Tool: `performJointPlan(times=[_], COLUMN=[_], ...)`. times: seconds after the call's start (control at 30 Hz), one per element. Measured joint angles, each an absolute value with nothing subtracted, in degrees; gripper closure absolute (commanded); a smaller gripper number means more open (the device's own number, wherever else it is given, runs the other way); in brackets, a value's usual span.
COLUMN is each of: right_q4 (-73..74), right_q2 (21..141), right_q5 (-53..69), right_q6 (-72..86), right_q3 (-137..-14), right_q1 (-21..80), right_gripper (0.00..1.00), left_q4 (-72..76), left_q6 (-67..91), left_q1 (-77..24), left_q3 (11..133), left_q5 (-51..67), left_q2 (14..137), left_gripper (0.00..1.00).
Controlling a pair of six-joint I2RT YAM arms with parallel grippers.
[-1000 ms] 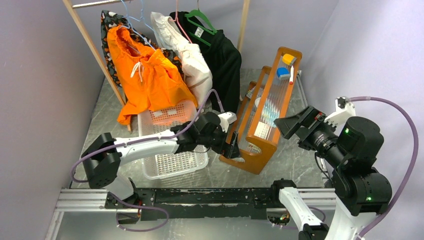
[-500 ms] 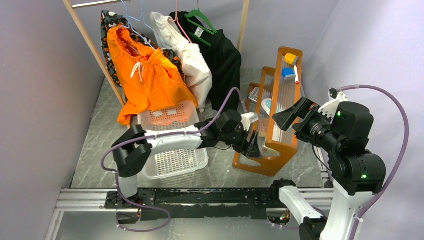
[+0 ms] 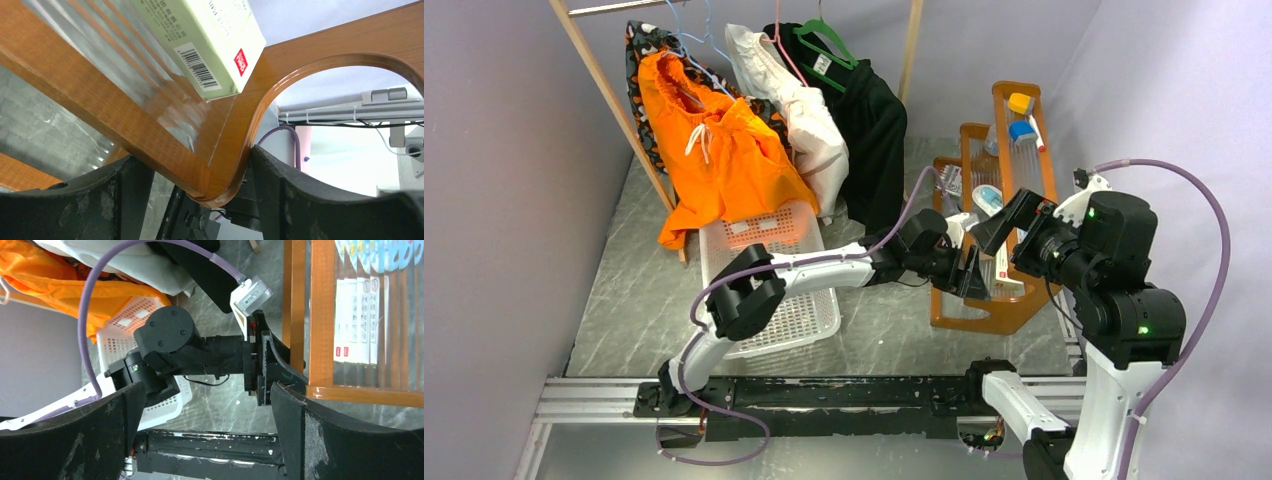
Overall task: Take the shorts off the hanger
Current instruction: Move the distractor to the center of the board.
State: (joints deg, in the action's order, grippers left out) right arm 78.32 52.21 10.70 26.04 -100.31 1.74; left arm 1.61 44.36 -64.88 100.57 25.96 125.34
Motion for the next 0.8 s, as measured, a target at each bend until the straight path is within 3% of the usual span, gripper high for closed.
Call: performJointPlan(times=[0.17,0.33,0.67,0.8], right_q4=[78.4,78.5,77.0,76.5], right_q2=[52.2,52.4,52.9,54.1], right_q5=[9.4,9.8,22.6,24.1], right_q6=[25.6,25.1,22.3,21.2], right_q3=[-97.3,-96.2,-88.4,-83.0], right_q1=[1.7,1.7,1.7,1.7], right_gripper=[0.00,0.01,0.08,0.12], left_q4=[6.5,7.6,9.2,3.7], left_q6=[45.0,44.1,43.7,45.0], left_q1=[-64.6,-63.6,-63.2,-63.8], left_q3=[96.7,85.8,62.5,54.4], left_q5=[25.3,21.9,12.6,2.2], left_q2=[124.3,115.6,91.4,79.0], left_gripper=[0.16,0.12,0.12,0.09])
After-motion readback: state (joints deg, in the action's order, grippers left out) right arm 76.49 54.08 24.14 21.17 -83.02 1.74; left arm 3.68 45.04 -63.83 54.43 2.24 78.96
